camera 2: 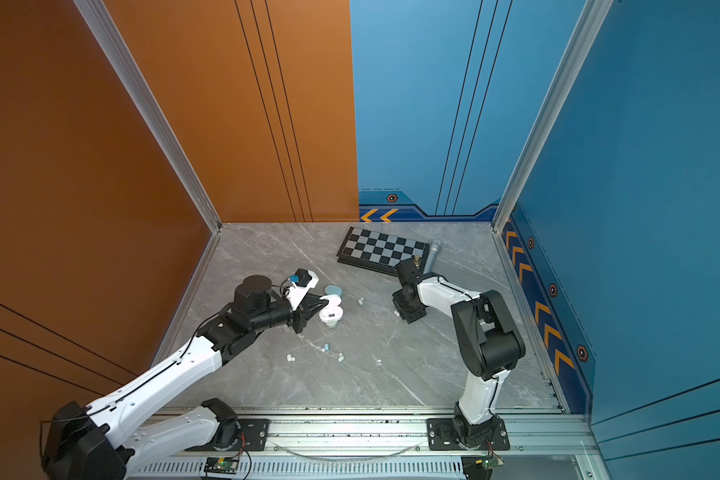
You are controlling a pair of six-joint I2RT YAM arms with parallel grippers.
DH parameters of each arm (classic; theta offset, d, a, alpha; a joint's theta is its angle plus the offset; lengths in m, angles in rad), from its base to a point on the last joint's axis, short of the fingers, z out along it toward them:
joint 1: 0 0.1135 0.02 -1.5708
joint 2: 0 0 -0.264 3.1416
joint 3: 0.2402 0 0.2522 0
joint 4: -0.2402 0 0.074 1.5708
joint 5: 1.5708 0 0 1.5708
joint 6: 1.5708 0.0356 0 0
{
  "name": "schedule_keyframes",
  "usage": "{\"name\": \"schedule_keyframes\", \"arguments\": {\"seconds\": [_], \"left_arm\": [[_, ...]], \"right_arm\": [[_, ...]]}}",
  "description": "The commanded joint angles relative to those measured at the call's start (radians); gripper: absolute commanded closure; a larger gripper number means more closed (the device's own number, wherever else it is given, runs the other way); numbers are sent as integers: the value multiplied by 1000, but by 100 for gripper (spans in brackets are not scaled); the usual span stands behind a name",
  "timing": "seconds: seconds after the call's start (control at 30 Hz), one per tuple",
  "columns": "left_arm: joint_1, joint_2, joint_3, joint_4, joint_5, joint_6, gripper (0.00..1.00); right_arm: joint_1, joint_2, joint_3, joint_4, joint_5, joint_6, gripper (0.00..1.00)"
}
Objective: Insert the wireless bluetooth earbuds into the charging case
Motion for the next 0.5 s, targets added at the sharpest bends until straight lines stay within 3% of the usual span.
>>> {"name": "schedule_keyframes", "arguments": {"seconds": [0.0, 0.23, 0.47], "left_arm": [[-12, -9, -4, -14, -10, 13, 100], [-33, 43, 9, 7, -13, 12, 100], [-52, 126, -9, 146, -72, -40, 100]], "right_arm": [[-4, 18, 14, -12, 39, -70, 81], [0, 2, 93, -34, 51, -255, 83], [19, -43, 163, -117, 53, -478, 84]]}}
